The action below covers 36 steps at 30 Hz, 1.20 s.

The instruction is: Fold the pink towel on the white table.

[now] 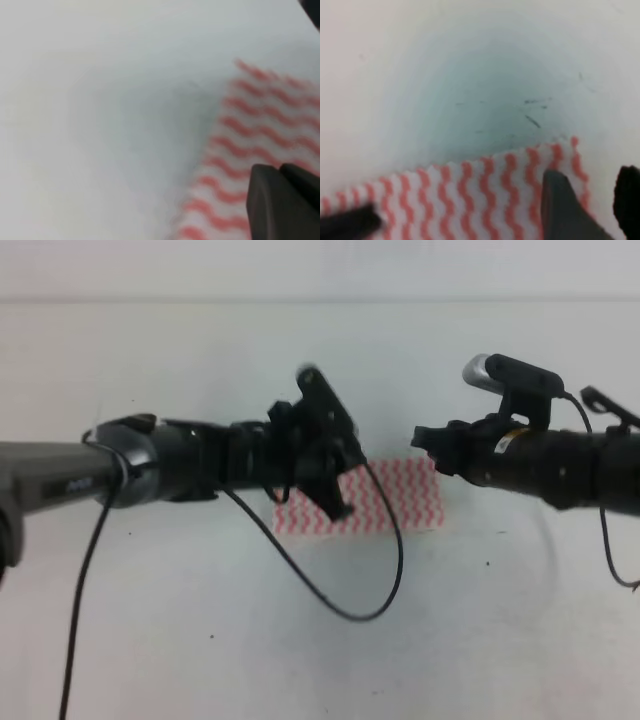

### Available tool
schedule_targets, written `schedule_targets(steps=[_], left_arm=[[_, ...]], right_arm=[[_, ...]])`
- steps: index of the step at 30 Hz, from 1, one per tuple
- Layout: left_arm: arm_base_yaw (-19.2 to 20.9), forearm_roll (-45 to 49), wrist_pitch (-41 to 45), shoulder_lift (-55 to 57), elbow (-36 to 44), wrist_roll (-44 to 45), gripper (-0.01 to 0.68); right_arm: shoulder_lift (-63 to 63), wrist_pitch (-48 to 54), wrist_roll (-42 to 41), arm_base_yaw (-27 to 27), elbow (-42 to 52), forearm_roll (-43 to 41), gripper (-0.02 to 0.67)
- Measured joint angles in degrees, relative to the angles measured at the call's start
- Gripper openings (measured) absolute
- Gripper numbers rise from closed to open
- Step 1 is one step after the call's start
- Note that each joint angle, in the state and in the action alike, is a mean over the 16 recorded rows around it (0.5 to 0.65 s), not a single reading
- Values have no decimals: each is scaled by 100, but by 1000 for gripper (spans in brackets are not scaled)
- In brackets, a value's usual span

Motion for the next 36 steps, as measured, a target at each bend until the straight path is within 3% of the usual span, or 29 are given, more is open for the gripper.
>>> schedule_targets(steps=[6, 13, 21, 27, 36], left_arm=[[4, 239, -483, -448, 2, -1337, -3], [4, 1360, -523, -805, 4, -3627, -3], [0, 2899, -2, -723, 5, -5507, -3], [0, 3404, 112, -443, 5, -6034, -3], [0, 3674, 151, -58, 4, -6146, -3]], right_arm=[[1, 1167, -156, -154, -484, -252, 118], [8, 2447, -361, -212, -1048, -504, 16], [11, 2910, -428, -212, -1232, -522, -15], [7, 3007, -409, -213, -1232, -488, -17], [5, 3093, -403, -214, -1232, -432, -18]])
